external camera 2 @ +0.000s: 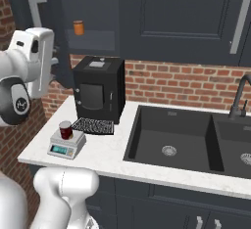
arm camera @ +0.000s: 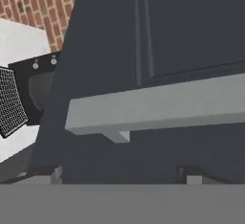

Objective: Pick the canned food and place it on the digital scale for weighing, and close the cabinet.

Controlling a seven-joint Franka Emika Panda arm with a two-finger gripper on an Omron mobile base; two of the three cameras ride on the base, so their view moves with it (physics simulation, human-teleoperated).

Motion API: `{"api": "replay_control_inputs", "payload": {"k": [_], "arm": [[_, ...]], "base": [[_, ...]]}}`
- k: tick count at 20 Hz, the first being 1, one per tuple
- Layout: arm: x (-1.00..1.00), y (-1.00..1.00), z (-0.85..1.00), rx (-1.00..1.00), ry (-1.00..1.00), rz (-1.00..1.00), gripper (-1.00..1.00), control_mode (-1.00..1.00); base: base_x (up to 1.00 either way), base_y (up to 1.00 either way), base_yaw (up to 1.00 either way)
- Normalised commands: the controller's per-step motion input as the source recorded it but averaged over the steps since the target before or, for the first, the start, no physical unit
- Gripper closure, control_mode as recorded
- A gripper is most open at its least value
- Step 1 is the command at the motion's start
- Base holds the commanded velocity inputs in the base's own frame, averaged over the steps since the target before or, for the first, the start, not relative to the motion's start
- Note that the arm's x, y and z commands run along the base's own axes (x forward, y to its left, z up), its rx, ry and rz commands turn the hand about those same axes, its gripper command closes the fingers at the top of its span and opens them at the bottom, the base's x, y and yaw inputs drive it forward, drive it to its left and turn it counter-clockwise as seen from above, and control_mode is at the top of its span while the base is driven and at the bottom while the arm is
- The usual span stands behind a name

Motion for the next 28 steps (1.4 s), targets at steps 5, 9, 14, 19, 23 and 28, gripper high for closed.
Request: {"api": "replay_control_inputs", "payload": {"k": [5, 9, 14, 19, 23, 28], "arm": [[0.49, -0.32, 0.00, 0.07, -0.17, 0.00, -1.00, -1.00], [0.75, -0.17, -0.03, 0.15, -0.22, 0.06, -1.00, -1.00], [0.91, -0.14, -0.01, 0.14, -0.04, 0.04, -1.00, -1.00], [0.80, -0.05, 0.00, 0.11, 0.00, 0.06, -1.00, -1.00], [0.62, 0.00, 0.00, 0.04, 0.00, 0.01, -1.00, -1.00], [0.75, 0.02, 0.00, 0.00, 0.00, 0.00, -1.00, -1.00]], "base": [[0.00, 0.00, 0.00], [0.00, 0.00, 0.00], [0.00, 0.00, 0.00], [0.00, 0.00, 0.00], [0.00, 0.00, 0.00], [0.00, 0.00, 0.00]]}}
